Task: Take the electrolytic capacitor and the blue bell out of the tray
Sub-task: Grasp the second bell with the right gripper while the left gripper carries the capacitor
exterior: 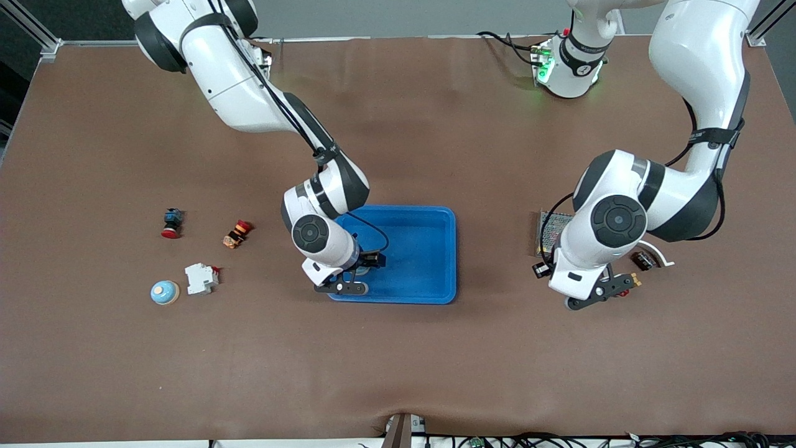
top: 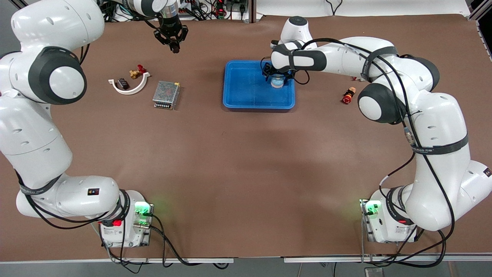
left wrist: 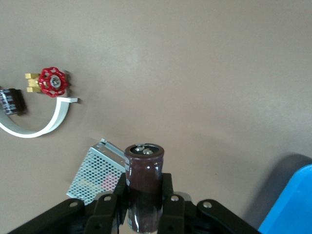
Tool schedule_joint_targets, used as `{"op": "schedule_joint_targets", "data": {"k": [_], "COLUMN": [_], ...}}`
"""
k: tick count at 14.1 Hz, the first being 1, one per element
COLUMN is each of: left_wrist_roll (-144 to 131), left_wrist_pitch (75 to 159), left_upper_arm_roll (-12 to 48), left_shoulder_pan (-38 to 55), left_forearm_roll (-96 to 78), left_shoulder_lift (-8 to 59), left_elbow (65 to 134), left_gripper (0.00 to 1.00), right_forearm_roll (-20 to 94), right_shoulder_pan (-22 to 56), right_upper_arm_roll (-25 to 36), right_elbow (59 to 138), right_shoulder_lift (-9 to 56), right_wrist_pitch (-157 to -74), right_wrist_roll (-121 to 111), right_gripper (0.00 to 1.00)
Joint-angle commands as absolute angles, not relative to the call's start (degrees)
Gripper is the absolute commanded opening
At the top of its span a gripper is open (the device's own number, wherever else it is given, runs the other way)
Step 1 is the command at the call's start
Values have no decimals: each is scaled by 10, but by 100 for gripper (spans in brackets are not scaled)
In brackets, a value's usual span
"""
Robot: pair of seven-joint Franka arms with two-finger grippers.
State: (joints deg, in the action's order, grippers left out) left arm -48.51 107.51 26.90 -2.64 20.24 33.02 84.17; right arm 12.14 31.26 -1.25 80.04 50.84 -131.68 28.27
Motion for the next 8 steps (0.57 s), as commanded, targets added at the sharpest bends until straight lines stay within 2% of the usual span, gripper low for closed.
{"op": "schedule_joint_targets", "data": {"k": [1,2,4,5,7,8], "left_wrist_roll": [-454,-443,-407,-384,-339,-313], "left_wrist_pitch": [1064,1063,1057,1057,1058,1059], "left_upper_arm_roll": [276,276,275,276,276,276], "left_shoulder_pan": [-50,-53,-78,-94,-128,-149], "left_forearm_roll": [200,200,200,200,201,201], "left_shoulder_lift": [312,312,312,311,303,302], "left_elbow": [860,861,867,871,890,896], "left_gripper": [0,0,0,0,0,0], "right_forearm_roll": [120,120,120,120,120,120], "right_shoulder_pan": [317,316,316,316,316,316], "right_upper_arm_roll": [-8,-8,-8,-8,-8,-8], "right_elbow": [799,799,799,799,799,799], "right_shoulder_lift": [511,511,511,512,511,511], "right_wrist_pitch": [-1321,-1321,-1321,-1321,-1321,-1321], "right_wrist_roll": [292,292,292,292,292,291], "right_gripper": [100,95,71,63,50,48]}}
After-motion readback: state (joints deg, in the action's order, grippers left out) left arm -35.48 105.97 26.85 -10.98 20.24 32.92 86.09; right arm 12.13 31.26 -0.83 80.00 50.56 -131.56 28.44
